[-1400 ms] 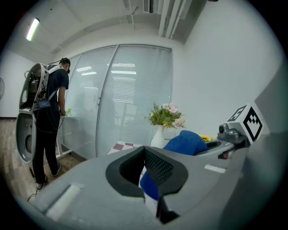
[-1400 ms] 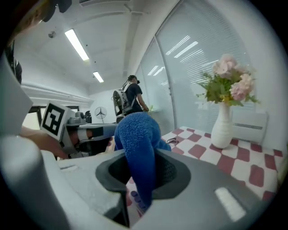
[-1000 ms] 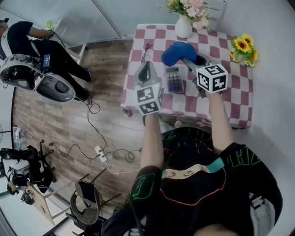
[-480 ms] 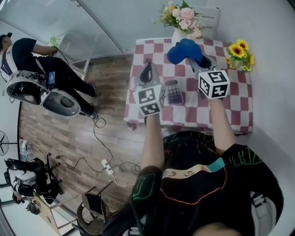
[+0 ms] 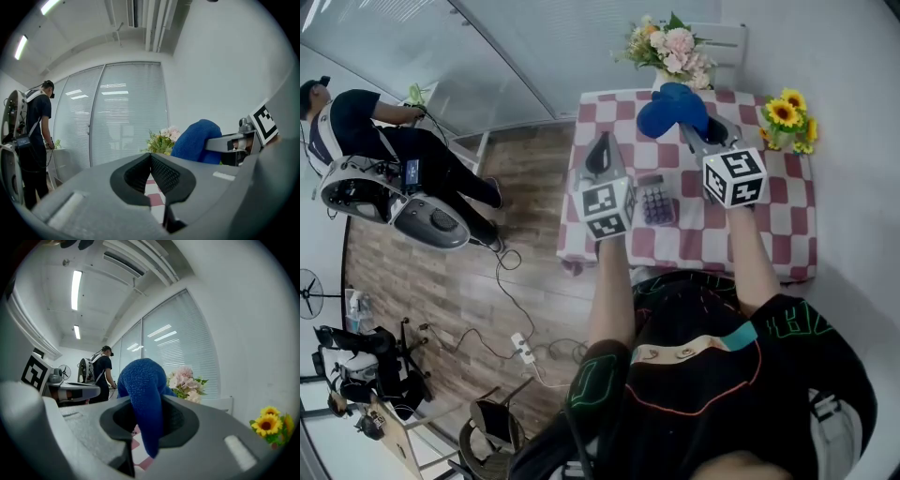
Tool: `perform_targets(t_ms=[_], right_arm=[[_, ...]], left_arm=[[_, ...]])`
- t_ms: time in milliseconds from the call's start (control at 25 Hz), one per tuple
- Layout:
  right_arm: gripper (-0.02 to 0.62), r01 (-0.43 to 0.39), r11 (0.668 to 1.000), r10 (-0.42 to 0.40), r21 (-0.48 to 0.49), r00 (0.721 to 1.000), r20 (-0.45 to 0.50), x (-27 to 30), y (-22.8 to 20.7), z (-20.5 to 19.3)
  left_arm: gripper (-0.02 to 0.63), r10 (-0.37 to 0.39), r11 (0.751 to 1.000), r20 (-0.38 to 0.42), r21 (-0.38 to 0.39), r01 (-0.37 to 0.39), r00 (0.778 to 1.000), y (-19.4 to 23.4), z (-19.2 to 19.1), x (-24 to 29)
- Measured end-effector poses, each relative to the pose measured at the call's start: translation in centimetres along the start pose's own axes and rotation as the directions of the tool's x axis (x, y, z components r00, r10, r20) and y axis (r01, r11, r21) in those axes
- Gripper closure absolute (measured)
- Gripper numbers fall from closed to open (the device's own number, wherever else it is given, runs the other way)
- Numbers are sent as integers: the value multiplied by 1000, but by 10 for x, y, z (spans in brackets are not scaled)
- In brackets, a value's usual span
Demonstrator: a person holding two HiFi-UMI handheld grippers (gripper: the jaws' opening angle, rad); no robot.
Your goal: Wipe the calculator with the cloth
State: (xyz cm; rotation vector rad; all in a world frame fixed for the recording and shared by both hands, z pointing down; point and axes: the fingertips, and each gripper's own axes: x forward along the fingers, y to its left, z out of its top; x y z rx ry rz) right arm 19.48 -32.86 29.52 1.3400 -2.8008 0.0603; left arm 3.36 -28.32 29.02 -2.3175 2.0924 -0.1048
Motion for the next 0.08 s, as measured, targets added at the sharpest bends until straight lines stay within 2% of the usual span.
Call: perform_targets(t_ms=[80], right_arm=[[494, -20, 1000, 20, -9, 1000, 7, -1, 4, 3]], left_arm=[[595, 4, 1000, -1, -3, -4, 1000, 0, 0, -2]])
